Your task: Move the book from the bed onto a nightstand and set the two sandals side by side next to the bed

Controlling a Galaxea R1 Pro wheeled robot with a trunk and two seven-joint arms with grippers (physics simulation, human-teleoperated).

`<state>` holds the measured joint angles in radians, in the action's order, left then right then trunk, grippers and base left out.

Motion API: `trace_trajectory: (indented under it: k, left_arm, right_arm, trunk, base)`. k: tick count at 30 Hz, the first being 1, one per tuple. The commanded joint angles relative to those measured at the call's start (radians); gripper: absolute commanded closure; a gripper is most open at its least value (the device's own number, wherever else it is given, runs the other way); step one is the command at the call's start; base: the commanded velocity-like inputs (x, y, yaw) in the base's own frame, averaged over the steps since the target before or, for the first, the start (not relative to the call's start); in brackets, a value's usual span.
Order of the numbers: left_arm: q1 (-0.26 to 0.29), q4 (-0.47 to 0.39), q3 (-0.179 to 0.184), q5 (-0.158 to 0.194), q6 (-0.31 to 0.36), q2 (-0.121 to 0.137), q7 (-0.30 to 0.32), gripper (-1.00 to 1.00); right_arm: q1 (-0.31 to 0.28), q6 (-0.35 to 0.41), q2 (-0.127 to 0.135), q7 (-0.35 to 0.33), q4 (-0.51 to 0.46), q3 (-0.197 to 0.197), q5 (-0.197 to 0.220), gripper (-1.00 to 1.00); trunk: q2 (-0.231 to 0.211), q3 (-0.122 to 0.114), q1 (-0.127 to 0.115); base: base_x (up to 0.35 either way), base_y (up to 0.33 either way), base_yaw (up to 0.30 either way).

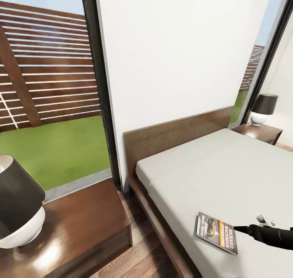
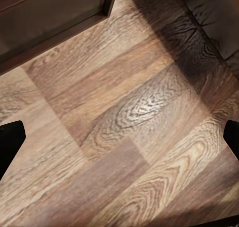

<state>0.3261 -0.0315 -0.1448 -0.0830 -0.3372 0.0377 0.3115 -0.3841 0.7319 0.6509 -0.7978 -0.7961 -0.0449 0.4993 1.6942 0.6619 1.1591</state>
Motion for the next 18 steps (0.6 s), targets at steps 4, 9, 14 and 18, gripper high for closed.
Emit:
trace_trajectory:
  k: [4,9,14,18]
  left_arm:
    - [0.001,0.001,-0.009,-0.008,-0.003,0.001,0.003,-1.0]
    - [0.001,0.001,-0.009,-0.008,-0.003,0.001,0.003,-1.0]
    - [0.001,0.001,-0.009,-0.008,-0.003,0.0,0.003,-1.0]
    - [0.001,0.001,-0.009,-0.008,-0.003,0.001,0.003,-1.0]
  right_arm:
    - [-0.001,0.006,0.001,0.002,0.0,-0.003,0.007,-1.0]
    - [-0.001,0.006,0.001,0.002,0.0,-0.003,0.007,-1.0]
    - [-0.001,0.006,0.0,0.002,0.0,-0.003,0.007,-1.0]
    - [-0.001,0.006,0.001,0.002,0.0,-0.003,0.007,-1.0]
  trunk:
    - [0.029,0.014,0.015]
    - [0.036,0.017,0.019]
    - [0.036,0.017,0.019]
    - [0.036,0.017,0.019]
  base:
    - [0.0,0.0,0.0]
    - [0.0,0.0,0.0]
    - [0.0,0.0,0.0]
    - [0.0,0.0,0.0]
